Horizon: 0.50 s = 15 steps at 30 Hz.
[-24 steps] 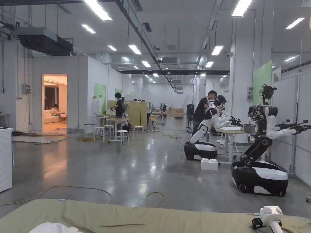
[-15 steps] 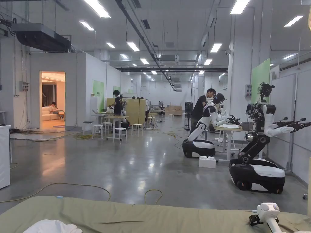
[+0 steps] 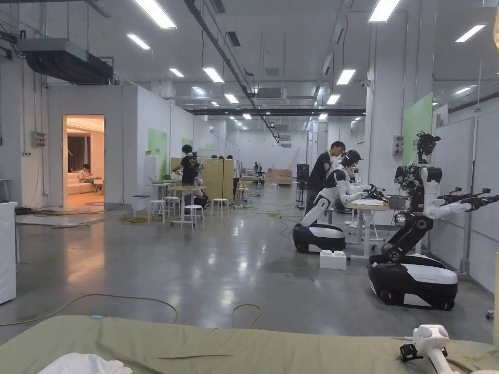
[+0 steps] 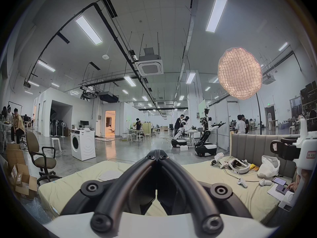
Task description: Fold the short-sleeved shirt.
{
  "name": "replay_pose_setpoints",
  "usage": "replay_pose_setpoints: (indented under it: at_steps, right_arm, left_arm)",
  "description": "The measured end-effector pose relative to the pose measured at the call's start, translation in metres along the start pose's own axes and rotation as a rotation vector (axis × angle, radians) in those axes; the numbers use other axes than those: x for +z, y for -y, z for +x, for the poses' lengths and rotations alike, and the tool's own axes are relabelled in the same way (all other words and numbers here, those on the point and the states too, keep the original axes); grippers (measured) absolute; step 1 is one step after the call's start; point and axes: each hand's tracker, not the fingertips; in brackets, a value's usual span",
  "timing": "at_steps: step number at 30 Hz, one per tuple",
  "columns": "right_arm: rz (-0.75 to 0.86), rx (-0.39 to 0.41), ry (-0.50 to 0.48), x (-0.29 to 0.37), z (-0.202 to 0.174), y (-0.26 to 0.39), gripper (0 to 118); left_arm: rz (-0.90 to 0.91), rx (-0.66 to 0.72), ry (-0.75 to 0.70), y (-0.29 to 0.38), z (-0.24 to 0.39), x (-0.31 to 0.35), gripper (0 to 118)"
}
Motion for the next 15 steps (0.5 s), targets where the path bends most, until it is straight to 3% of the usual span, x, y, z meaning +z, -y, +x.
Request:
replay_pose_setpoints:
  at_steps: [7, 9, 10, 12, 15]
  right_arm:
    - [0.004, 0.010, 0.007, 0.001, 0.002, -0.001, 0]
    - [-0.001, 0.032, 0.003, 0.000, 0.002, -0.001, 0]
    - [-0.001, 0.086, 0.009, -0.002, 0.001, -0.001, 0]
    - [-0.020, 0.314, 0.019, -0.007, -0.008, 0.002, 0]
    - [-0.055, 0.839, 0.019, -0.016, -0.023, 0.023, 0]
  left_arm:
    - [-0.007, -0.014, 0.014, -0.001, 0.002, -0.001, 0]
    - [-0.012, -0.077, 0.017, -0.001, 0.006, -0.005, 0]
    - [-0.004, -0.152, -0.003, 0.000, 0.010, -0.008, 0]
    - [-0.011, -0.381, -0.007, 0.004, 0.021, -0.016, 0]
    - [0.032, -0.976, -0.048, 0.040, 0.038, -0.023, 0]
